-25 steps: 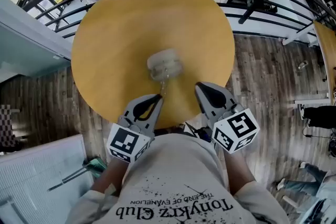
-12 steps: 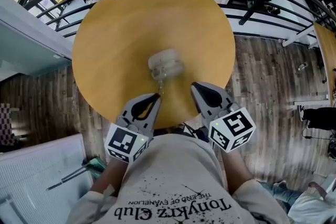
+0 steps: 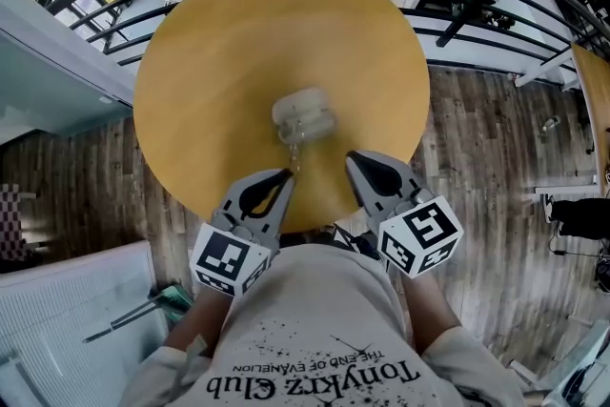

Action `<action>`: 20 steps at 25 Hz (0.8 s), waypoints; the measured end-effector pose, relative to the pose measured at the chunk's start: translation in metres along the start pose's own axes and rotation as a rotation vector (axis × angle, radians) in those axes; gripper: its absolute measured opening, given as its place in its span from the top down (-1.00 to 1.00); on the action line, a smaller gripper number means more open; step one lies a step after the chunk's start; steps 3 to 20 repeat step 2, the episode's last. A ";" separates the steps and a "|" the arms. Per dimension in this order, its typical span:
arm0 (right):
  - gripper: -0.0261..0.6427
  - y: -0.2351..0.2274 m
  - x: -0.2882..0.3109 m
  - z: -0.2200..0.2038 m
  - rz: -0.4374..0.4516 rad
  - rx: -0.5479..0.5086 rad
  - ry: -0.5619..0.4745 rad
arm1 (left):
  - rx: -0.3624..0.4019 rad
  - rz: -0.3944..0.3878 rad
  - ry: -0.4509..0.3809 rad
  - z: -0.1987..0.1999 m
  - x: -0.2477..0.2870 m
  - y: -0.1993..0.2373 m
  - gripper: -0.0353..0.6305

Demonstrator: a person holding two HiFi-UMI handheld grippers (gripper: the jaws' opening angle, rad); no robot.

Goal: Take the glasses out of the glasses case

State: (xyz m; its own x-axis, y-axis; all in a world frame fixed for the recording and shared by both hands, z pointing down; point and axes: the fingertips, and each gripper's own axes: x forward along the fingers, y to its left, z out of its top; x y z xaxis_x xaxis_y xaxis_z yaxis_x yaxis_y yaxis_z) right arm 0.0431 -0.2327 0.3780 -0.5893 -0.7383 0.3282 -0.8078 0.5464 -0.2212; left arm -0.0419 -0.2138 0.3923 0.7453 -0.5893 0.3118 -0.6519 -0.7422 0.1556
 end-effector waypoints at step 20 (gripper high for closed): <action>0.85 -0.001 -0.004 -0.001 -0.002 -0.001 0.003 | -0.003 -0.004 0.006 -0.002 0.001 -0.004 0.80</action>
